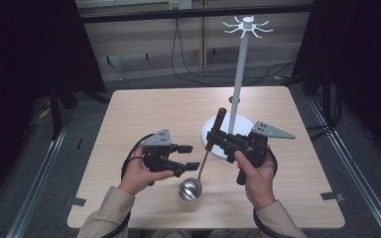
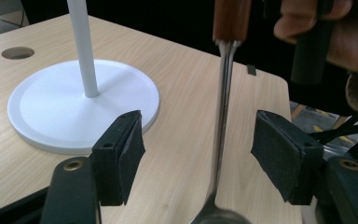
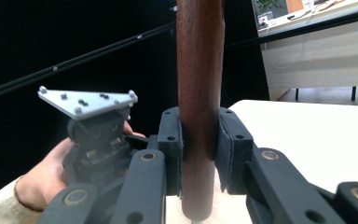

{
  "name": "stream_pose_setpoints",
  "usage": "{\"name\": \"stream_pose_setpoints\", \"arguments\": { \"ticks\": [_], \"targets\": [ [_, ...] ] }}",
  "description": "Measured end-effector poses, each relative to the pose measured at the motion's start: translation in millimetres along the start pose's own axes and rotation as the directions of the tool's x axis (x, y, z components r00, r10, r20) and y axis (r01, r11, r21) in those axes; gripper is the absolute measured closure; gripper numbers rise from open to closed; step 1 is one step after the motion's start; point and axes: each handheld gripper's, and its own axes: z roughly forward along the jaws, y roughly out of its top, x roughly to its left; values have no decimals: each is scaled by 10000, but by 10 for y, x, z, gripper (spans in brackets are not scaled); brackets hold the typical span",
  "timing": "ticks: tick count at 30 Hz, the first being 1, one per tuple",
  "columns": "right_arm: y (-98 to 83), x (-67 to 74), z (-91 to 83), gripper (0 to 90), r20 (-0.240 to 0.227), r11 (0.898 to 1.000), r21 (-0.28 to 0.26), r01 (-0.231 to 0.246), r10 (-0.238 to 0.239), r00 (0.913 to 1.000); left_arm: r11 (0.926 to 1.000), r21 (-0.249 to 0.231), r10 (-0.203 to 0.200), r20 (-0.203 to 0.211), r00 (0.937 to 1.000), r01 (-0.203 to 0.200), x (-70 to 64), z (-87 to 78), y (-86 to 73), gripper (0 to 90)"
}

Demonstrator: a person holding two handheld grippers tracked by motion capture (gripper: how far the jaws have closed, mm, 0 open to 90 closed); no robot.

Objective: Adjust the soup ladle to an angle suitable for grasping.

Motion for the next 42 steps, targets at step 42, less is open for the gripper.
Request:
{"name": "stream_pose_setpoints", "arguments": {
  "ticks": [42],
  "targets": [
    [971, -255, -78, 743, -9, 9665, 794, 2440, -2447, 9696, 9978, -226, -653, -1379, 9883, 627, 33, -45, -411, 48]
  ]
}}
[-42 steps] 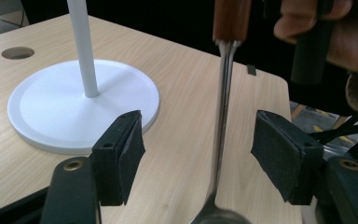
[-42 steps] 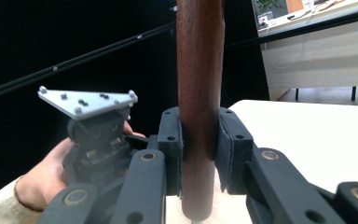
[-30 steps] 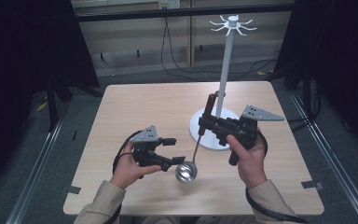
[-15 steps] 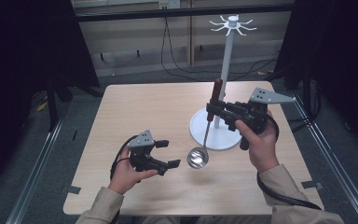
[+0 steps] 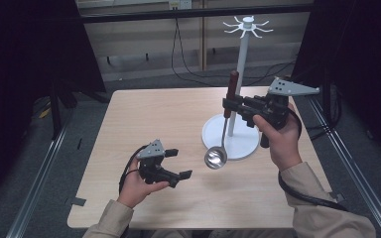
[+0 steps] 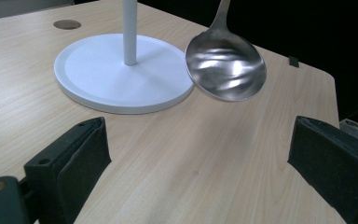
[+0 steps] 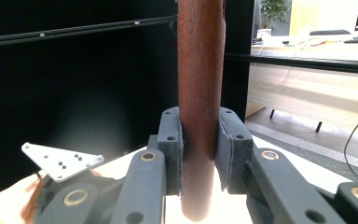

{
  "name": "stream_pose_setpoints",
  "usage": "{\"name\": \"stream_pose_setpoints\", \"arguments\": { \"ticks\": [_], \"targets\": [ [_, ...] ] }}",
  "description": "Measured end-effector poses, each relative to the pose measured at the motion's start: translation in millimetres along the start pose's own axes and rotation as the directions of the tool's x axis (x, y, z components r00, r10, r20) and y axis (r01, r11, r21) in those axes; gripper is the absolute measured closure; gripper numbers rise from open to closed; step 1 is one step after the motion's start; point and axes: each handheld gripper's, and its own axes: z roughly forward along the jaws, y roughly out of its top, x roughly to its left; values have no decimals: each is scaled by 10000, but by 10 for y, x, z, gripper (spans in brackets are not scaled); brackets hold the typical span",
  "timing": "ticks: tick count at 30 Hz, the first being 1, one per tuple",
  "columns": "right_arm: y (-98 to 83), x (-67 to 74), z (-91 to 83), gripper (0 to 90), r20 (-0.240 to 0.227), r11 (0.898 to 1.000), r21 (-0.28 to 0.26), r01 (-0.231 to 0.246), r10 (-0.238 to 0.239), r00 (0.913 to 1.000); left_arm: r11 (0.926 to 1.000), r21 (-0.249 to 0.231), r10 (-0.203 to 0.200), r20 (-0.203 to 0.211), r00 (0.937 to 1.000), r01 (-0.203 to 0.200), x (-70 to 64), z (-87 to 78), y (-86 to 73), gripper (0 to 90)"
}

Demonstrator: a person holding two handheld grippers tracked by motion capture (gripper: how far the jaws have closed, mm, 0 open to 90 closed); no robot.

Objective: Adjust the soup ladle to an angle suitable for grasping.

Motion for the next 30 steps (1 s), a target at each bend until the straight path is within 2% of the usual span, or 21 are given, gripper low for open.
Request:
{"name": "stream_pose_setpoints", "arguments": {
  "ticks": [9, 22, 30],
  "targets": [
    [225, -69, 85, 743, 39, 9990, 230, 395, -396, 9992, 9999, 55, 96, 63, 9999, -96, -12, 16, 4, 50],
    [433, -248, 173, 743, 181, 9993, 246, 286, -290, 9994, 10000, -61, 11, 40, 10000, -11, -1, 8, 6, 51],
    [593, -372, 179, 743, 323, 9998, 4, 188, -188, 9993, 10000, -62, 30, 58, 10000, -30, 14, 7, 10, 53]
  ]
}}
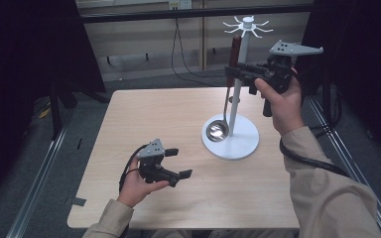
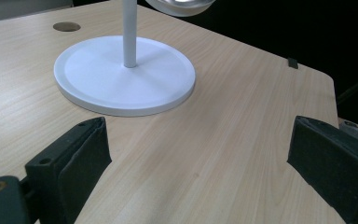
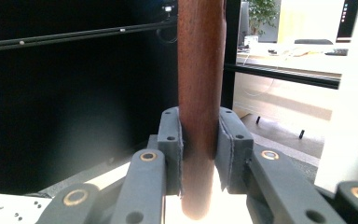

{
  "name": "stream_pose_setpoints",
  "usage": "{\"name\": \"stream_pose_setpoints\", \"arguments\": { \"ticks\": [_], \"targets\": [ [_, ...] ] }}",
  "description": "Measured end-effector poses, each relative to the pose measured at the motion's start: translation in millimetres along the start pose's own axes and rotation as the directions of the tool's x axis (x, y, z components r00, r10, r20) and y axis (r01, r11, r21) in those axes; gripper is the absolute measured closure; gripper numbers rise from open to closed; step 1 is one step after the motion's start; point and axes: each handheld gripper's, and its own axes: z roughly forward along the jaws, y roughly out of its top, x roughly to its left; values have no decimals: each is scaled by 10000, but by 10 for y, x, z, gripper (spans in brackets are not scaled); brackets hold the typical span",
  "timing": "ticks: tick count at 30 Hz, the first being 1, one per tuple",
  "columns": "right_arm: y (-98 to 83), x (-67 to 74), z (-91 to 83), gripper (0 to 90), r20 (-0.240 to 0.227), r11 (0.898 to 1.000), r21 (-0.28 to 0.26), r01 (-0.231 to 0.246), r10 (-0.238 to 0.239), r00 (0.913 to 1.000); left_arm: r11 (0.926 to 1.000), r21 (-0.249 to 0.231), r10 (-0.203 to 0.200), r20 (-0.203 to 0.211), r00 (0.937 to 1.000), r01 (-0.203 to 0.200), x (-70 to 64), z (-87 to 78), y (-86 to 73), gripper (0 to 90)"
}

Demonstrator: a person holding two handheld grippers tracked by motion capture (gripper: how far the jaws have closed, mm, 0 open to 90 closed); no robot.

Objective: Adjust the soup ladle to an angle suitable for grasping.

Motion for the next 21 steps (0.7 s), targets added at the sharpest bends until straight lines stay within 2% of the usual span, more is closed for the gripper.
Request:
{"name": "stream_pose_setpoints", "arguments": {
  "ticks": [21],
  "targets": [
    [36, -133, 14, 743, -20, 9998, 11, -201, 201, 9998, 10000, -49, 11, 91, 10000, -10, 7, 3, 12, 56]
  ]
}}
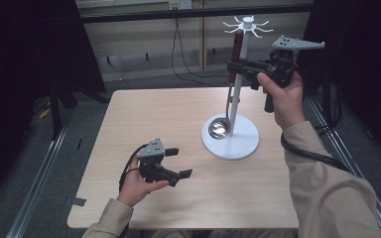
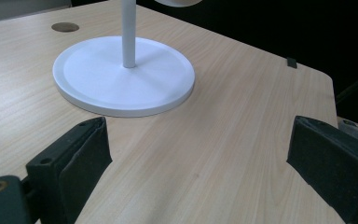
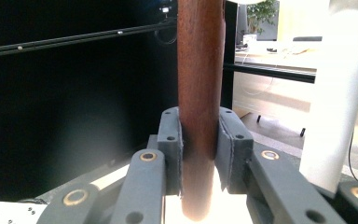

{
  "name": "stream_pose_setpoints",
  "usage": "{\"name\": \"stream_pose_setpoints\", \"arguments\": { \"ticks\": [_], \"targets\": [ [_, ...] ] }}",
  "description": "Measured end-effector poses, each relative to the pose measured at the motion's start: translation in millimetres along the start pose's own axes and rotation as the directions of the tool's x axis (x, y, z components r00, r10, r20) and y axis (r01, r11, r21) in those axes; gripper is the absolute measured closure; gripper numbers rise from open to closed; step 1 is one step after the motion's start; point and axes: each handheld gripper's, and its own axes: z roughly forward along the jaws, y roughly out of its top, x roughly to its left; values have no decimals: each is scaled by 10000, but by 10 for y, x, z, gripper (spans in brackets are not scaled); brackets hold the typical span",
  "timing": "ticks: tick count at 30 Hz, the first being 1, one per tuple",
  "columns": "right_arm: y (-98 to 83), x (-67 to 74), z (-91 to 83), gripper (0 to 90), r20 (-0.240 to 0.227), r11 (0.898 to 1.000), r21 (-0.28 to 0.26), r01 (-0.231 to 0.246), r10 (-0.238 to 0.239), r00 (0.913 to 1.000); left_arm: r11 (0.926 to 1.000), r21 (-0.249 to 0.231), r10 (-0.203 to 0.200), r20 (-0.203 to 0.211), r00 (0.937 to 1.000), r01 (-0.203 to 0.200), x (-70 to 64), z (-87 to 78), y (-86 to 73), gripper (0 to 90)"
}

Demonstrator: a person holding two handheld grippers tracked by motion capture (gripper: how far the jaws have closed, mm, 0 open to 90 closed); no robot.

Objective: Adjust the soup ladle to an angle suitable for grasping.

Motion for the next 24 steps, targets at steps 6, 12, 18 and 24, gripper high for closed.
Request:
{"name": "stream_pose_setpoints", "arguments": {
  "ticks": [6, 12, 18, 24],
  "targets": [
    [-5, -37, 8, 742, -52, 9997, -86, -235, 234, 9997, 10000, -7, -42, 2, 10000, 42, 13, -1, -6, 58],
    [-11, -46, 51, 743, -140, 9987, -212, -473, 470, 9988, 10000, -50, -52, 8, 10000, 52, 6, -6, 6, 59],
    [-20, -71, 39, 741, -89, 9978, -357, -567, 564, 9984, 10000, -20, -30, -44, 10000, 30, 15, -25, 2, 59],
    [-60, -95, -25, 733, 41, 9960, -627, -639, 642, 9979, 10000, -10, 15, -27, 10000, -15, 20, -28, 5, 60]
  ]
}}
